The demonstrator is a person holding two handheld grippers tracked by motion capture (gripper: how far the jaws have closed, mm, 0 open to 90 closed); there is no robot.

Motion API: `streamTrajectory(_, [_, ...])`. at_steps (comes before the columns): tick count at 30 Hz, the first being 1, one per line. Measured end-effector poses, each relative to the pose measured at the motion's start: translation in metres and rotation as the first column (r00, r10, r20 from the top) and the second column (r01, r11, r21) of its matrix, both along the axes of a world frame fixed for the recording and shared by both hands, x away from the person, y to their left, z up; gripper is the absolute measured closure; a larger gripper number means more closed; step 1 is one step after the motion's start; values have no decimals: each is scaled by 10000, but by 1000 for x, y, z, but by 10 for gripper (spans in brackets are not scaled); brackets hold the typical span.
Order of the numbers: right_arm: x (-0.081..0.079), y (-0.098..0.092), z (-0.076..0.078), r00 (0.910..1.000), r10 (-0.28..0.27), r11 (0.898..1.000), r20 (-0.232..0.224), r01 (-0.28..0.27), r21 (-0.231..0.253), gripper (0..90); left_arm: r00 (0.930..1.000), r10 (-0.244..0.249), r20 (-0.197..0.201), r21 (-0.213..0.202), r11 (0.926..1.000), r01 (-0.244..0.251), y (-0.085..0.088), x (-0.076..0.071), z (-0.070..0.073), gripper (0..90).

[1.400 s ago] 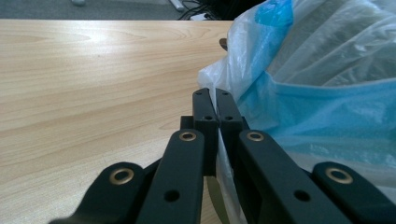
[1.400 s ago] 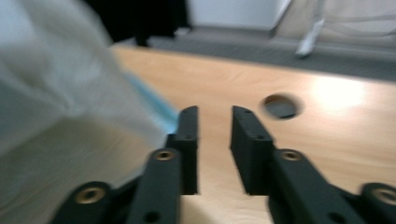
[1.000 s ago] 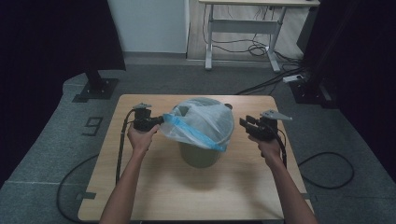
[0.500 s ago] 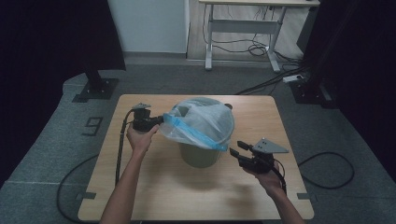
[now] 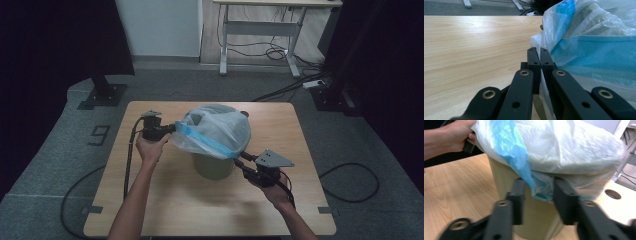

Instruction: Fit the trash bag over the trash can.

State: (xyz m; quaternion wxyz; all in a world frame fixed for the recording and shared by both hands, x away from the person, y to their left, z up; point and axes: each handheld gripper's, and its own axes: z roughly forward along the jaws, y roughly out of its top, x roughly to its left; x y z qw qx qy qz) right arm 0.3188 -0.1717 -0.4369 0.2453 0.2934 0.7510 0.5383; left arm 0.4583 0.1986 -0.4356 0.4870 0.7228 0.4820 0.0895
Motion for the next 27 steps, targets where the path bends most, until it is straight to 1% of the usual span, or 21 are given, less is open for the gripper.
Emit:
streamTrajectory(1, [1, 1, 0, 10000, -12, 10000, -15, 13, 39, 773, 10000, -8, 3, -8, 10000, 8, 0, 0, 0, 894])
streamTrajectory(3, [2, 0, -2, 10000, 7, 9999, -40, -6, 145, 857, 10000, -28, 25, -4, 10000, 28, 1, -1, 1, 894])
streamTrajectory(4, [1, -1, -4, 10000, 61, 9997, -20, -61, 219, 879, 10000, -14, 45, -25, 10000, 14, 1, -1, 1, 894])
streamTrajectory(6, [0, -3, -10, 9998, 169, 9995, -54, -167, 278, 886, 10000, -36, 78, -8, 10000, 36, 3, -2, 2, 894])
streamTrajectory(8, [1, -7, -17, 9990, 370, 9985, -271, -358, 411, 887, 10000, -24, 74, -43, 10000, 24, 5, -3, 2, 894])
streamTrajectory(11, [-1, -9, -31, 9960, 668, 9970, -596, -642, 443, 887, 10000, -88, 38, -99, 9999, 89, 6, -5, 2, 894])
streamTrajectory(12, [-1, -9, -34, 9950, 755, 9965, -650, -729, 406, 887, 9999, -151, 35, -106, 9998, 151, 5, -6, 2, 893])
streamTrajectory(15, [-4, -5, -46, 9921, 1008, 9949, -748, -1008, 39, 887, 9995, -326, 23, 19, 9995, 326, 2, -9, 3, 893])
streamTrajectory(17, [-3, -3, -52, 9906, 1042, 9943, -888, -1058, -132, 887, 9989, -472, 18, 180, 9987, 472, 0, -12, 2, 893])
streamTrajectory(18, [-3, -2, -55, 9899, 1053, 9940, -944, -1075, -186, 887, 9987, -506, 9, 193, 9985, 506, -1, -13, 2, 894])
streamTrajectory(21, [0, -2, -62, 9891, 1025, 9940, -1058, -1058, -261, 887, 9980, -619, -113, 265, 9977, 622, -3, -14, 0, 893])
streamTrajectory(23, [3, -3, -66, 9881, 997, 9941, -1175, -1039, -303, 886, 9969, -736, -264, 310, 9967, 744, -4, -13, -2, 893])
streamTrajectory(24, [4, -3, -68, 9871, 1004, 9940, -1249, -1050, -310, 887, 9966, -752, -337, 274, 9967, 761, -5, -13, -2, 893])
streamTrajectory(25, [6, -4, -69, 9865, 1004, 9941, -1296, -1050, -288, 886, 9965, -755, -367, 323, 9965, 767, -5, -13, -3, 893])
streamTrajectory(26, [7, -4, -70, 9858, 986, 9941, -1357, -1039, -324, 887, 9967, -719, -384, 427, 9964, 735, -5, -13, -4, 893])
streamTrajectory(27, [8, -4, -71, 9858, 938, 9938, -1392, -1010, -458, 886, 9967, -699, -417, 510, 9961, 720, -5, -13, -4, 893])
